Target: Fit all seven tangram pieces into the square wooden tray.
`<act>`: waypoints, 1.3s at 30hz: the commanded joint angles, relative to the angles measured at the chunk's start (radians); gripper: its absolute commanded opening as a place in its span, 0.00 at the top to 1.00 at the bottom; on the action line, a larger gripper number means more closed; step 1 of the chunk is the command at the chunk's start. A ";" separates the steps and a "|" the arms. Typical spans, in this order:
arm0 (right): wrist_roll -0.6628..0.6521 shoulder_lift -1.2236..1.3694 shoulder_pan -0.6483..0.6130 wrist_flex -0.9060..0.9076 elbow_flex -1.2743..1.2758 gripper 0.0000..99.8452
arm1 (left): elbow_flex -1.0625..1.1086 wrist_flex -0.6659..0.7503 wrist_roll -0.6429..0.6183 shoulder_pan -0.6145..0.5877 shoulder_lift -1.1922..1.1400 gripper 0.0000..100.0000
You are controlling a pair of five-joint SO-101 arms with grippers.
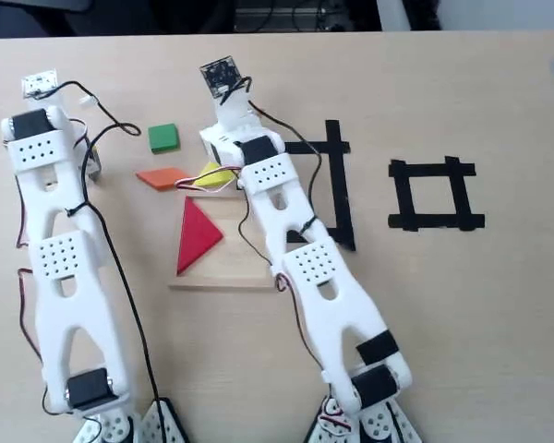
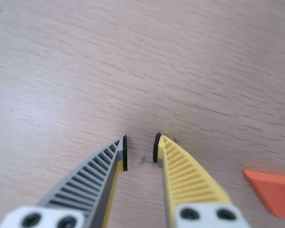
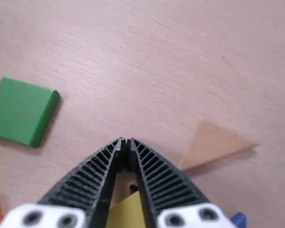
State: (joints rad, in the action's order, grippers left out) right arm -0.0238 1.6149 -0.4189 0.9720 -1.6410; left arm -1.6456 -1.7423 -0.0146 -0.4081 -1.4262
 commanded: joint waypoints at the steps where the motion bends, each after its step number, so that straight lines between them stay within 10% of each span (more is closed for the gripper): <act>1: -0.011 -0.044 0.037 0.028 -0.031 0.99 | -0.018 -0.017 -0.005 -0.001 0.005 0.87; 30: -0.213 -0.349 0.157 0.560 -0.031 0.99 | -0.018 -0.017 -0.005 -0.002 0.005 0.87; 39: -0.244 -0.343 0.235 0.361 -0.024 0.99 | -0.019 -0.017 -0.005 -0.001 0.005 0.87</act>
State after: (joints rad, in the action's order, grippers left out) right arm -0.2309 1.3218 -0.2148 1.4599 -1.6456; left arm -1.6456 -1.7423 -0.0146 -0.4081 -1.4262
